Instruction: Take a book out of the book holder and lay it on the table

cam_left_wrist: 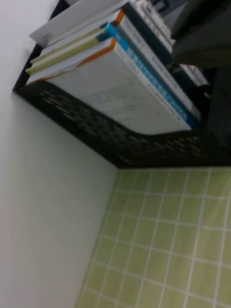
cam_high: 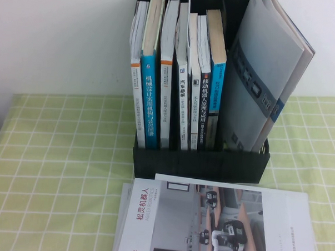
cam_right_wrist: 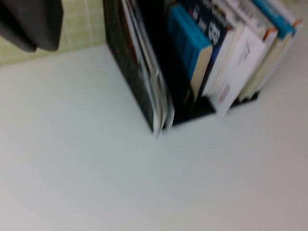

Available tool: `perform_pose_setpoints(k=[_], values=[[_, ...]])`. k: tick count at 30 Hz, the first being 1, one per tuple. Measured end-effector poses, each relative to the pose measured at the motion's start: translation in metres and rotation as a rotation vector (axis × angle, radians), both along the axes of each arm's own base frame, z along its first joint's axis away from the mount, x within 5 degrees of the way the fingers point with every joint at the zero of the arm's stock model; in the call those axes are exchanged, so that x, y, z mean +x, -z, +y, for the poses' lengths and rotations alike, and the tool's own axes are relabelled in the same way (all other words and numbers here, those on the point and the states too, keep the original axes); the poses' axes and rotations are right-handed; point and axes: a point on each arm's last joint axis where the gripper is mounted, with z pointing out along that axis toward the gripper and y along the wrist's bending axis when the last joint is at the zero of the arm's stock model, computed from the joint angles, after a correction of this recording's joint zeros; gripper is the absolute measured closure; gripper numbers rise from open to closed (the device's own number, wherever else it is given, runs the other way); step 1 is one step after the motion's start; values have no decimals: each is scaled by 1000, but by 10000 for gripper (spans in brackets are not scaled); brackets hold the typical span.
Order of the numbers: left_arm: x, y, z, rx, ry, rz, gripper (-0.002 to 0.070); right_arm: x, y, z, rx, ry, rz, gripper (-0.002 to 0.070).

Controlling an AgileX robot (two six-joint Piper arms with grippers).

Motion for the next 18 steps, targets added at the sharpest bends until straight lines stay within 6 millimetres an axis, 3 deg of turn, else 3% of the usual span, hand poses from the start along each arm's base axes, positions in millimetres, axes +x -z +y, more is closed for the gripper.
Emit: perform_pose_setpoints(k=[5,10,14,18], values=[[19,1,-17,2,208,-55,678,34,36,22,-63,-237,131,678],[49,7,-33,-59,401,-110,678,63,51,47,-155,-475,132,678],[79,16,-39,-72,459,-92,678,88,63,58,-169,-556,135,678],[108,10,-63,-20,552,-97,678,113,77,65,-140,-591,139,678]])
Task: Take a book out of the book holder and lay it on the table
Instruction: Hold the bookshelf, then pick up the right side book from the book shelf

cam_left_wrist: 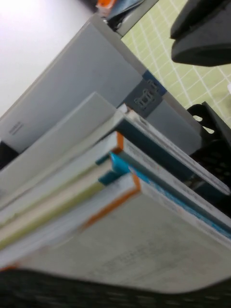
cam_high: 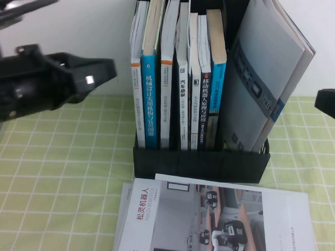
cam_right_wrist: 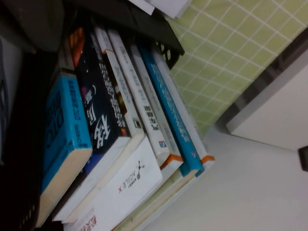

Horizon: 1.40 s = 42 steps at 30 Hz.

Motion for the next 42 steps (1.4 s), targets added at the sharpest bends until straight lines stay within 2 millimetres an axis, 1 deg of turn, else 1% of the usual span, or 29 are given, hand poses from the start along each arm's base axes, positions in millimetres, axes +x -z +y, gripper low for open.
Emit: perform_pose_setpoints(k=[2,4,7,9,11,13,15,17,19,23,26,32,39,42], values=[[11,-6,-20,46,57,-29,678,10,5,2,3,-12,-14,678],[23,-11,-45,106,116,-68,678,19,10,5,-6,-28,-42,677],[41,-13,-83,192,212,-121,678,28,15,7,-33,-54,-92,662],[52,-15,-103,237,262,-159,678,33,18,8,-34,-54,-108,636],[67,-19,-121,257,299,-195,678,38,21,8,-46,-56,-128,591],[80,-16,-135,263,335,-198,678,42,25,8,-77,-58,-146,539],[96,-10,-145,272,345,-197,677,47,31,7,-117,-44,-147,494],[111,-5,-153,275,345,-201,677,54,39,5,-163,-33,-143,456],[123,1,-159,281,355,-201,678,61,46,5,-193,-31,-131,435],[139,13,-170,288,380,-193,678,78,54,7,-216,-33,-109,420],[144,14,-173,285,387,-194,677,92,55,9,-219,-31,-107,418],[145,14,-176,281,390,-200,677,114,55,11,-227,-16,-108,417],[145,14,-176,293,392,-204,677,119,57,9,-242,12,-96,417],[145,14,-176,295,393,-205,677,121,61,10,-236,8,-83,417]])
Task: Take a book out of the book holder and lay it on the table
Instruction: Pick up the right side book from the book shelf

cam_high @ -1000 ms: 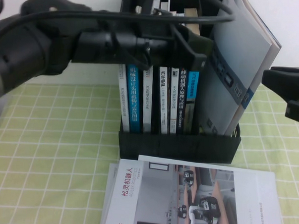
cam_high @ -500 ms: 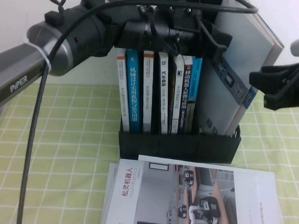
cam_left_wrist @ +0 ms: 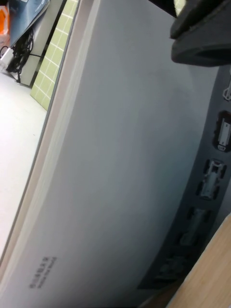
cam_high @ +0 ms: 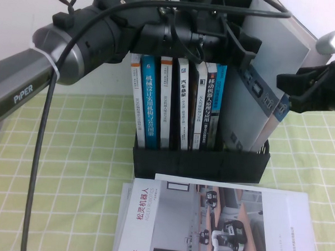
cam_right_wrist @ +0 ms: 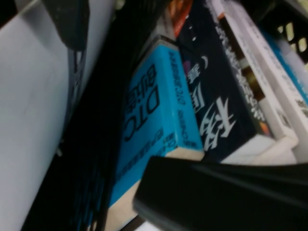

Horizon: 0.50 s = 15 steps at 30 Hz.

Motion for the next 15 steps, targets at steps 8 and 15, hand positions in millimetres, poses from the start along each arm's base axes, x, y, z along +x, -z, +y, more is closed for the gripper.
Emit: perform_pose_setpoints(k=[8,15], values=[[0,1,0,14,0,-6,677,20,17,9,40,-53,52,417],[0,0,0,12,-6,2,677,38,8,12,75,-43,32,581]])
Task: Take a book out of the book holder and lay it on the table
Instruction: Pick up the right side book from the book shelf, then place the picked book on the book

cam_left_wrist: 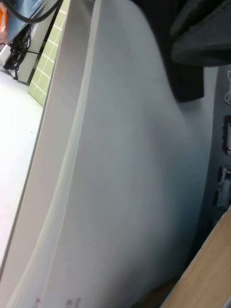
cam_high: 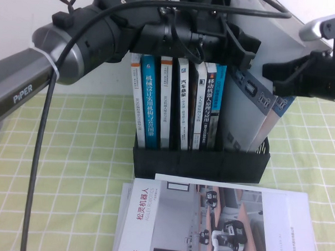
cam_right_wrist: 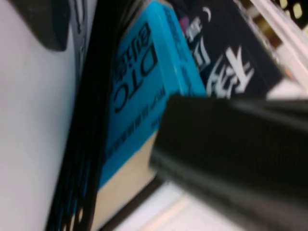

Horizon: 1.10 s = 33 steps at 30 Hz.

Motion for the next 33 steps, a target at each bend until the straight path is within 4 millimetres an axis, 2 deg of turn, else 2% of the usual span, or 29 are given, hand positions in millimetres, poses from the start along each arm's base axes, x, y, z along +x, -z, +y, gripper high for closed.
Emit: perform_pose_setpoints(k=[3,7,10,15,22,27,33], values=[[0,0,0,1,-3,5,677,1,-5,1,20,-8,-8,648],[-1,0,2,33,-15,13,677,-4,-16,4,68,-37,-16,662],[-3,-3,6,73,-21,-4,677,-13,-33,5,97,-56,-48,662],[-11,-13,12,117,-24,-26,677,-35,-72,3,152,-73,-132,662],[-43,-64,34,113,-29,-82,677,-81,-143,1,275,-127,-261,663],[-65,-86,53,128,-43,-25,677,-122,-192,4,304,-267,-319,663],[-93,-112,87,153,-31,36,678,-164,-226,10,221,-498,-321,664]])
